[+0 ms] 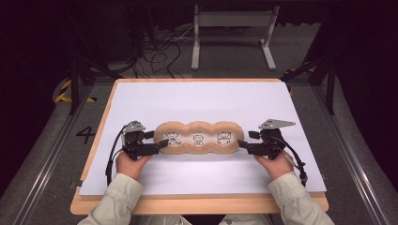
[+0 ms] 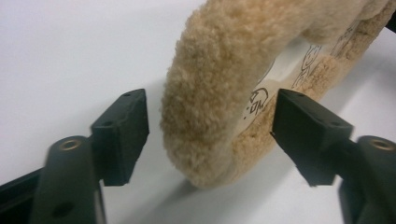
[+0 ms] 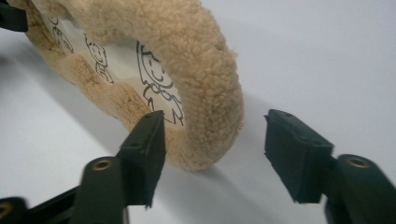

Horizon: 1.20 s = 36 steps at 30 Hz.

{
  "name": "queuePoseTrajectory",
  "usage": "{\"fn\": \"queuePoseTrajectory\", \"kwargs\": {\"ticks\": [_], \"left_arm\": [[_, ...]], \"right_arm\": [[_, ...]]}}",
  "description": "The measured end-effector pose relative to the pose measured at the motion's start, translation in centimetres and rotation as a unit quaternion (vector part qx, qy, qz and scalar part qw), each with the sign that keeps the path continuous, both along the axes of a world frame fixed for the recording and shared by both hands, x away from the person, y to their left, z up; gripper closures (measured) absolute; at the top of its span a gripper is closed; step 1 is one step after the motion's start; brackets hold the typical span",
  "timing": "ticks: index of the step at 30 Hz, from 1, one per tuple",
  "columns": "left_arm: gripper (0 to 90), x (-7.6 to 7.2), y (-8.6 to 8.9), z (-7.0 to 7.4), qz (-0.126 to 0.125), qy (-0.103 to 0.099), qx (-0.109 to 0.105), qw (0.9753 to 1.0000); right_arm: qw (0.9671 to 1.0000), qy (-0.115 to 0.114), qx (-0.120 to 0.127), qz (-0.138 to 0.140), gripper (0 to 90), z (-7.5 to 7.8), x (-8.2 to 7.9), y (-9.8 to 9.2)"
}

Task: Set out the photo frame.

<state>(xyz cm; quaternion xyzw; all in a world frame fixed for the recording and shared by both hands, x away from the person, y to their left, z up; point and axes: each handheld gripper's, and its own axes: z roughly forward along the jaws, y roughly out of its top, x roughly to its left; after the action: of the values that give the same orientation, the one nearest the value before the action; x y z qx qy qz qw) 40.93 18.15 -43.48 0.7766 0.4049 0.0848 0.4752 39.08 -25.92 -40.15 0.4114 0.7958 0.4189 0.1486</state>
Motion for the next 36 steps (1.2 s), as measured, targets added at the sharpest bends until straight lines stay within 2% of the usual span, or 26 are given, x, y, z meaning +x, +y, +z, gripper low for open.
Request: {"fn": "queuePoseTrajectory", "kwargs": {"ticks": [1,3,6,7,8,9,10,11,13,14,15,23,24,28,31,36], "left_arm": [[22.7,-0.3,0.3,0.1,0.001,-0.001,-0.003,1.0000],[22.3,-1.0,0.9,0.3,0.005,-0.020,-0.001,0.9998],[19.0,-2.1,1.7,0.8,0.000,-0.024,-0.002,0.9997],[19.0,-2.5,2.0,0.9,0.003,-0.035,-0.003,0.9994],[19.1,-3.0,2.2,1.0,0.003,-0.037,-0.004,0.9993],[18.8,-3.2,2.4,1.1,0.002,-0.048,0.003,0.9988],[18.4,-3.7,2.5,1.2,0.002,-0.033,-0.005,0.9994],[17.9,-3.8,2.7,1.3,0.003,-0.049,0.002,0.9988],[17.4,-4.2,2.9,1.5,0.003,-0.055,0.005,0.9985],[17.0,-4.5,2.9,1.6,0.000,-0.052,0.005,0.9986],[16.5,-4.6,3.0,1.6,-0.002,-0.060,0.010,0.9982],[14.4,-5.9,3.7,1.7,-0.014,-0.081,0.023,0.9963],[14.4,-6.1,3.7,1.7,-0.013,-0.075,0.020,0.9969],[14.5,-6.6,4.6,1.4,-0.015,-0.072,0.021,0.9970],[14.5,-6.8,5.3,1.1,-0.010,-0.065,0.017,0.9977],[13.7,-6.9,6.6,0.6,0.005,-0.065,0.008,0.9979]], "right_arm": [[1.0000,-0.002,0.000,-0.001,33.9,0.1,-0.1,-0.2],[1.0000,-0.005,0.000,-0.002,33.0,0.2,-0.2,-0.3],[0.9998,-0.019,-0.004,0.001,31.4,0.6,-0.6,-0.8],[0.9997,-0.023,-0.006,0.003,31.1,0.7,-0.7,-1.0],[0.9996,-0.027,-0.007,0.004,30.7,0.8,-0.8,-1.1],[0.9995,-0.030,-0.010,0.006,29.9,1.0,-1.0,-1.3],[0.9994,-0.032,-0.009,0.008,29.6,1.1,-1.1,-1.5],[0.9993,-0.034,-0.008,0.010,29.0,1.2,-1.2,-1.7],[0.9991,-0.039,-0.008,0.015,28.0,1.4,-1.5,-2.0],[0.9989,-0.041,-0.012,0.019,27.2,1.5,-1.7,-2.1],[0.9987,-0.042,-0.015,0.024,26.4,1.6,-1.8,-2.3],[0.9985,-0.037,-0.015,0.037,21.8,1.6,-2.8,-3.7],[0.9985,-0.037,-0.015,0.037,21.5,1.6,-2.9,-3.9],[0.9986,-0.036,-0.014,0.036,21.1,1.4,-3.6,-5.0],[0.9985,-0.038,-0.012,0.037,21.0,1.2,-3.9,-5.7],[0.9986,-0.033,-0.018,0.037,20.9,0.3,-4.1,-6.8]]}}
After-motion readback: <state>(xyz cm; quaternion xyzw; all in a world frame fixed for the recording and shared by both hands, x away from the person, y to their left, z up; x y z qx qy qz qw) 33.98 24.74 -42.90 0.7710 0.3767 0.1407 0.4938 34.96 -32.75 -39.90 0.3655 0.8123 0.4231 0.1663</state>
